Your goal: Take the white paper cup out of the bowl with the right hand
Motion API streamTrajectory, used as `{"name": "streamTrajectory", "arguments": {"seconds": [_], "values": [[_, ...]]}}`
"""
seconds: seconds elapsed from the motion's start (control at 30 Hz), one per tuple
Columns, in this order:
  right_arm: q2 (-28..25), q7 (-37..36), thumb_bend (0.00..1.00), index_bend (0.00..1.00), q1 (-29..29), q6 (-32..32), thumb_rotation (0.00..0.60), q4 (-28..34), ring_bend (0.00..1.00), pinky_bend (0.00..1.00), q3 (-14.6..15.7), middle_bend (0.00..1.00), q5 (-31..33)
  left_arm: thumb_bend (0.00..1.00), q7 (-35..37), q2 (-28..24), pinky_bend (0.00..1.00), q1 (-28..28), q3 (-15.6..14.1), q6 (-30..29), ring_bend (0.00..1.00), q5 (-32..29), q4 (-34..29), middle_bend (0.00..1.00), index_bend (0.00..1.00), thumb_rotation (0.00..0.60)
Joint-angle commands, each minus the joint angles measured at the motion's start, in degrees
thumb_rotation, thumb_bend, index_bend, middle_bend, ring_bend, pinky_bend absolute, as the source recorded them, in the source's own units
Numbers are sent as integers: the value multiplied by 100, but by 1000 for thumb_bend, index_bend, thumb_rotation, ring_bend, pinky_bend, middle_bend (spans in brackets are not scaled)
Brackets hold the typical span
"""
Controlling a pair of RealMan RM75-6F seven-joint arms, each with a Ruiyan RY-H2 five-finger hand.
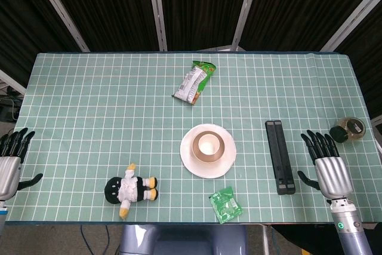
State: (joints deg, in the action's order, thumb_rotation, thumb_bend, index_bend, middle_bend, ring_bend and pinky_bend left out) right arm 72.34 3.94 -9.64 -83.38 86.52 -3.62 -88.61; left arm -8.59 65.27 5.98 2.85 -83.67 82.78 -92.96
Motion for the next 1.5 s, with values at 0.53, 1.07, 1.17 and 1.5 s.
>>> {"name": "streamTrajectory", "arguments": {"seconds": [0.53,1.07,1.17,1.5], "values": [[56,-41,135,0,-98,-1,600,-19,0,0,-15,0,-168,0,51,-23,0,-23,20,-57,0,4,-16,0,0,600],[908,51,197,365,-1276,934,600,419,0,0,-485,47,-392,0,180,-75,0,8,57,-1,0,-35,-35,0,0,600],[1156,287,212,398,-1459,1193,600,453,0,0,-563,61,-215,0,208,-86,0,5,59,2,0,-42,-33,0,0,600],[1935,802,227,457,-1849,1707,600,172,0,0,-715,90,366,0,367,-121,0,43,86,121,0,-128,13,0,0,600]]}}
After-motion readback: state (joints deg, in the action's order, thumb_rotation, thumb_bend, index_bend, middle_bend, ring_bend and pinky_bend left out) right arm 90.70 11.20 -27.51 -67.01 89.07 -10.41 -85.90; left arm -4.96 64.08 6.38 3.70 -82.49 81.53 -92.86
